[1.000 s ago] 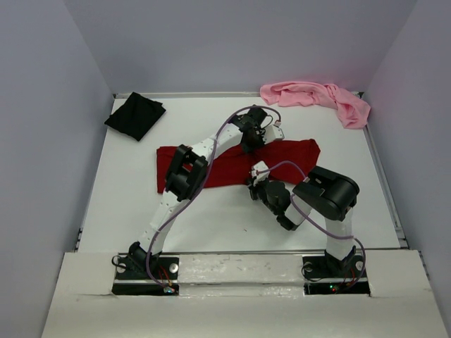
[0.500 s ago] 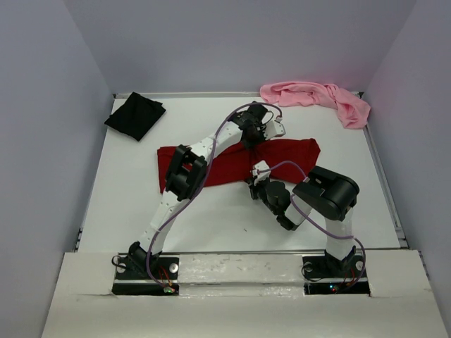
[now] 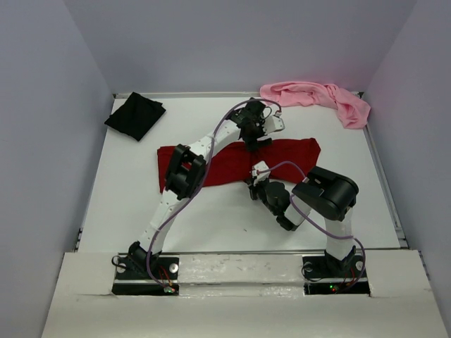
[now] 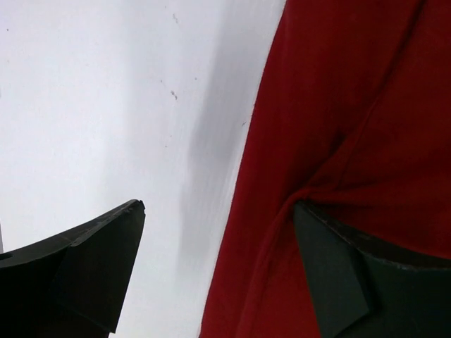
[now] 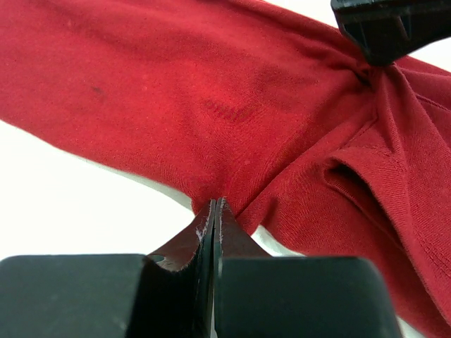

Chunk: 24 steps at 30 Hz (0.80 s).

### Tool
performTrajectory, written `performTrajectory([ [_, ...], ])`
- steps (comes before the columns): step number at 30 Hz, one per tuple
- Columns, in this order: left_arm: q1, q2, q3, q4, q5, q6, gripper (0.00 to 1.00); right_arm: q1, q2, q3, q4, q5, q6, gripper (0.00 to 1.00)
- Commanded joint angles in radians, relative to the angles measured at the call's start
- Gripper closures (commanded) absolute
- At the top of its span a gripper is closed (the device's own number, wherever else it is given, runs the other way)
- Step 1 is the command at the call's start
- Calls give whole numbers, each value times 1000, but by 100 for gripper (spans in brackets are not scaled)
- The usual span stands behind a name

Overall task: Fold and stack the t-shirts
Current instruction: Fold the tshirt

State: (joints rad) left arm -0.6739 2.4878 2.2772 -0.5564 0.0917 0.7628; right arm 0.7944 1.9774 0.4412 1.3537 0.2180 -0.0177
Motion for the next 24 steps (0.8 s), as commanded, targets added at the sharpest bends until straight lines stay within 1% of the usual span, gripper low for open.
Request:
performTrajectory([
  [1,8,-10,44,12,-7,12,1,19,21,-7,27,-2,13,100],
  [7,17,-55,31,10,-35,-32,1,28,21,-1,12,-3,15,100],
  [9,22,-84,1,15,-32,-72,1,28,18,2,7,-2,15,100],
  [10,22,-122,-19,35,-36,-92,1,28,18,4,5,0,15,100],
  [13,46,-206,-126,61,-35,-189,1,28,9,5,-7,0,15,100],
  [14,56,-231,-127,70,-37,-218,1,28,3,7,-14,0,15,100],
  [15,65,-254,-195,90,-37,-285,1,28,-8,8,-22,0,15,100],
  [16,72,-314,-241,130,-38,-316,1,28,-15,8,-27,-2,15,100],
  [17,97,-354,-352,165,-55,-351,1,28,-23,8,-36,-3,15,100],
  [18,112,-397,-422,212,-56,-385,1,28,-31,8,-44,-6,15,100],
  [19,132,-499,-502,337,-20,-461,1,28,-44,7,-54,-6,44,100],
  [20,157,-560,-663,405,27,-502,1,28,-51,7,-59,-8,44,100],
  [21,216,-614,-738,483,83,-540,1,28,-55,7,-62,-8,44,100],
  [22,247,-712,-810,633,188,-634,1,28,-63,10,-71,-8,45,100],
  [23,276,-754,-914,692,227,-687,1,28,-66,8,-74,-8,44,100],
  [24,298,-782,-945,738,241,-739,1,28,-69,10,-77,-3,44,100],
])
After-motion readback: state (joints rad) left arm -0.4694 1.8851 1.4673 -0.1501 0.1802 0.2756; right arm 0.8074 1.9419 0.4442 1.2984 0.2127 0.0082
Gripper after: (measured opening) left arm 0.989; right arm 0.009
